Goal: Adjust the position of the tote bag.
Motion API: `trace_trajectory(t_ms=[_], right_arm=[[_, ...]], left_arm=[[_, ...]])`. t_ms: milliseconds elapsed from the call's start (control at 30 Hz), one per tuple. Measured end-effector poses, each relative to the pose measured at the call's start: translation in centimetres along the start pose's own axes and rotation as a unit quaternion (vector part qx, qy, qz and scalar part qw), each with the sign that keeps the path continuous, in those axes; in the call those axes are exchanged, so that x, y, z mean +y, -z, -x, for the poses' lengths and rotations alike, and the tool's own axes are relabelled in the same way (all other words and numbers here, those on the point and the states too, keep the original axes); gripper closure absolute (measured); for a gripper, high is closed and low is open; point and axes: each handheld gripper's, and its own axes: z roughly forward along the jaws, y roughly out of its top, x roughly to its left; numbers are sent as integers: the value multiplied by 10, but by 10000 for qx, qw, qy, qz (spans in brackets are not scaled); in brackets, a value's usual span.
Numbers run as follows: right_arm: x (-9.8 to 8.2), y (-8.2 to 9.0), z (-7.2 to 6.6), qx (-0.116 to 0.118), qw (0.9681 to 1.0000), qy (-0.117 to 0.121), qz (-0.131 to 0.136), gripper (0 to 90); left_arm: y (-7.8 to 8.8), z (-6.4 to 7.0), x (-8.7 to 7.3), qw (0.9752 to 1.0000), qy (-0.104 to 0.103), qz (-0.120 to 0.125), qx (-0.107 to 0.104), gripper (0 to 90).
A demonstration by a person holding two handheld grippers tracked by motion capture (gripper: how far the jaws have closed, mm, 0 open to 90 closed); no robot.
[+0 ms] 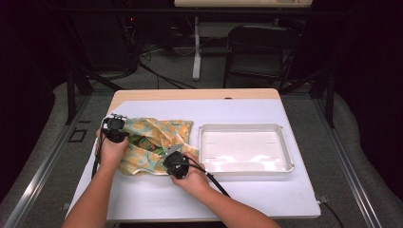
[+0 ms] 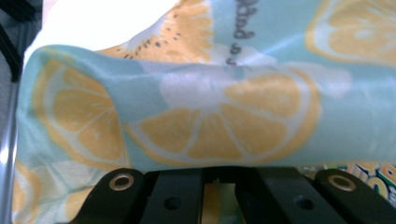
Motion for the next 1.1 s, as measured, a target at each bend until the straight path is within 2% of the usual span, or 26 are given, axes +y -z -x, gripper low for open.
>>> trace_trajectory(t_ms=[200,400,500,700,833,967,1000,1100], right_arm=[[-4,3,1,8,10000,-35,-1,900],[-7,6,1,-26,10000,-10,-74,900],[-7,6,1,-32,10000,-35,-37,900],[-7,6,1,-29,10000,-45,-43,900],[-8,6,2,-22,9999,-109,-32,899],[-8,6,1,-29,9999,-122,-26,895],[-8,6,1,-32,9999,-124,-25,894],[-8,6,1,-35,9999,-138,-20,891]], left_arm=[[-3,-7,4,9999,105,-23,6,900],[-7,-14,6,9995,309,-66,-40,892],[-11,-15,5,9995,260,-152,-44,878],[-11,-19,5,9988,359,-124,-313,825],[2,-11,5,9986,73,-5,-521,667],[20,-2,3,9969,14,153,-777,550],[25,1,3,9965,-24,225,-801,538],[42,9,1,9956,-330,339,-810,510]])
